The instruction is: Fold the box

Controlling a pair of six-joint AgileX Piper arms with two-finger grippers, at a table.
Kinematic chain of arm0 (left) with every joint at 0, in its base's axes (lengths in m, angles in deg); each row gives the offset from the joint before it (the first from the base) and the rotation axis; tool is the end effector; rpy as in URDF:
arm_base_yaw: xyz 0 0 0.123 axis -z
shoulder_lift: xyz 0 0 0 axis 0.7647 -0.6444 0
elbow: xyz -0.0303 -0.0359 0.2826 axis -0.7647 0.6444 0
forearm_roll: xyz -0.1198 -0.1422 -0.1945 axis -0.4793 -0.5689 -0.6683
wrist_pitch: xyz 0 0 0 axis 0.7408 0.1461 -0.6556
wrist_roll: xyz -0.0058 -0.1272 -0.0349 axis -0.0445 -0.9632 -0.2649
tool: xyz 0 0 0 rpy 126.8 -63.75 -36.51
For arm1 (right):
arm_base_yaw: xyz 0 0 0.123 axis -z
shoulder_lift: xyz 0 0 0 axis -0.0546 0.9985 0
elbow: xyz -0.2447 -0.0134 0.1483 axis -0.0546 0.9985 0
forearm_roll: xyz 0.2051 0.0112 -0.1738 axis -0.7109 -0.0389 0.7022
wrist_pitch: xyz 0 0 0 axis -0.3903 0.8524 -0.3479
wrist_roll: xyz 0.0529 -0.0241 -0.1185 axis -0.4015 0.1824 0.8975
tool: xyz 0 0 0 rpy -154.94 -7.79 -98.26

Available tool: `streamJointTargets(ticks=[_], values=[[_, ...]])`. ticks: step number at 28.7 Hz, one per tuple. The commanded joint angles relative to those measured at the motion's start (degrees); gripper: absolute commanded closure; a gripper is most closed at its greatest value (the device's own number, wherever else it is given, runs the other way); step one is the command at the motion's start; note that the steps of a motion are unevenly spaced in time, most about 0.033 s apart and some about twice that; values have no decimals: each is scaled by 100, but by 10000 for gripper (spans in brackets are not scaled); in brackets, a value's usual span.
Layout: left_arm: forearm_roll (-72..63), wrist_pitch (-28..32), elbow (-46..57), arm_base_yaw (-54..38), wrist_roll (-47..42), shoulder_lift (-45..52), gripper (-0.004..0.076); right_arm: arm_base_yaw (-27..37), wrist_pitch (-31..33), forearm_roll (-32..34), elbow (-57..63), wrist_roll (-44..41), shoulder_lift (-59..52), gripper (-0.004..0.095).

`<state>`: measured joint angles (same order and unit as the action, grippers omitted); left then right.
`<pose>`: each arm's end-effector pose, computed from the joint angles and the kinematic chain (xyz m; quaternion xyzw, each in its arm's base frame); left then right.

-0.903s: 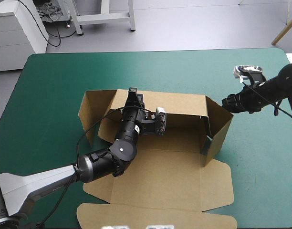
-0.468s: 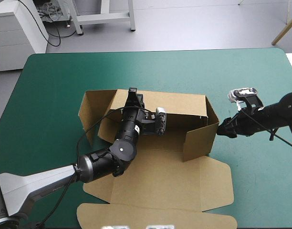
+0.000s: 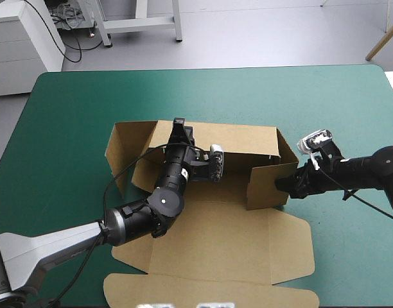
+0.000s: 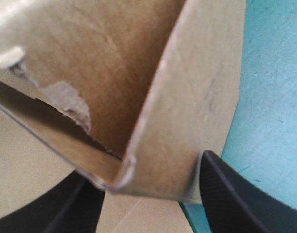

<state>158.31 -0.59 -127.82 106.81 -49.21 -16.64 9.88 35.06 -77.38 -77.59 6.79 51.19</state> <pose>0.2793 -0.2669 0.2690 0.6016 0.5208 0.3570 0.4892 0.2707 0.0535 0.2495 -0.2776 0.8806 0.2513 0.2904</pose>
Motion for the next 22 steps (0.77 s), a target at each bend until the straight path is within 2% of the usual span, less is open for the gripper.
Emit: streamJointTargets(ticks=[1,7,11,13,17,18,22], values=[[160,-146,-123,26,-86,231,734,-77,-139,-479,-102,210,-169,382],[160,-143,-123,26,-86,231,734,-972,-909,-353,-29,-84,-169,382],[160,-143,-123,26,-86,231,734,-1580,-1774,605,50,-1084,-169,382],[160,-143,-123,26,-86,231,734,-1698,-2050,871,117,-1541,-169,382],[160,-143,-123,26,-86,231,734,-1694,-2493,791,342,-1936,-208,383],[160,-143,-123,26,-86,231,734,-1694,-2819,564,518,-1952,-263,403],[160,-143,-123,26,-86,231,734,-1694,-3445,-27,922,-1841,-479,492]])
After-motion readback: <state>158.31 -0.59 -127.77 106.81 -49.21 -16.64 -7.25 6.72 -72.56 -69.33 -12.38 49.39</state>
